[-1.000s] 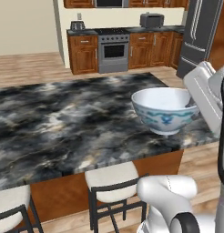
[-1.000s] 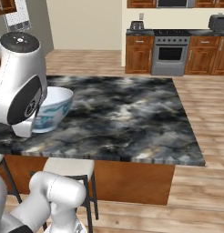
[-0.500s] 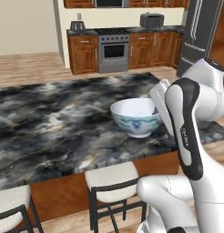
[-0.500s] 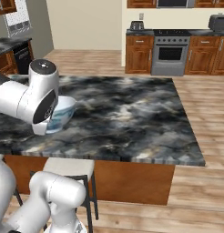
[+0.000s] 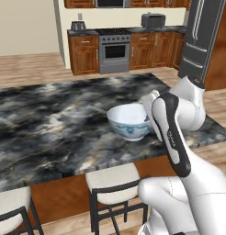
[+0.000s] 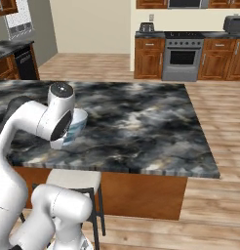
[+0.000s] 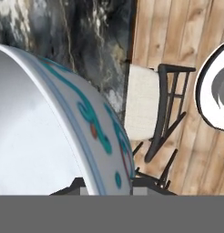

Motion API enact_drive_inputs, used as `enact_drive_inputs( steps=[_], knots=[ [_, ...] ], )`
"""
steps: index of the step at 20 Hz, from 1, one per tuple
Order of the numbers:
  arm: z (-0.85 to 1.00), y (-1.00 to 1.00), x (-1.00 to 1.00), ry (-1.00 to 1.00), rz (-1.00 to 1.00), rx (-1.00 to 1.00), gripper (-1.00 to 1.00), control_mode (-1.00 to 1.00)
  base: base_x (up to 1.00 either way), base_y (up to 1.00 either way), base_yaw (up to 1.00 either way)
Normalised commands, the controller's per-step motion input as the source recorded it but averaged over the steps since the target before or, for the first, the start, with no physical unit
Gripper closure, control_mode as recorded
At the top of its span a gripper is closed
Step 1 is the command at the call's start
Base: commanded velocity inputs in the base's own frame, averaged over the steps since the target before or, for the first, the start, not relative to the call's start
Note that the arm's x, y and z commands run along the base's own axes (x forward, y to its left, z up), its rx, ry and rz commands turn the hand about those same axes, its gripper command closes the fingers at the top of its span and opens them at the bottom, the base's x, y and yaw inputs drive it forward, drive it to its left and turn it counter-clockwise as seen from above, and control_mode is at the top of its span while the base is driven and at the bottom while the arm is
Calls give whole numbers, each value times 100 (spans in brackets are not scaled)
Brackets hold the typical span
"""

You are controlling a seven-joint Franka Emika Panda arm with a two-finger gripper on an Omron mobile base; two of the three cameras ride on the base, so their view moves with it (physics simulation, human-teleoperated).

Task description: Pick up the bowls from the cabinet and place each bowl in front of a stool on the dining counter.

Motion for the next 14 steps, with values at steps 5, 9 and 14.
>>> enact_drive_inputs(
  steps=[5,9,14],
  knots=[
    [-34,14,51,0,0,0,100,-100,0,0,0],
    [-36,15,47,0,1,0,100,-100,0,0,0],
    [-39,10,47,0,1,0,100,-100,0,0,0]
  ],
)
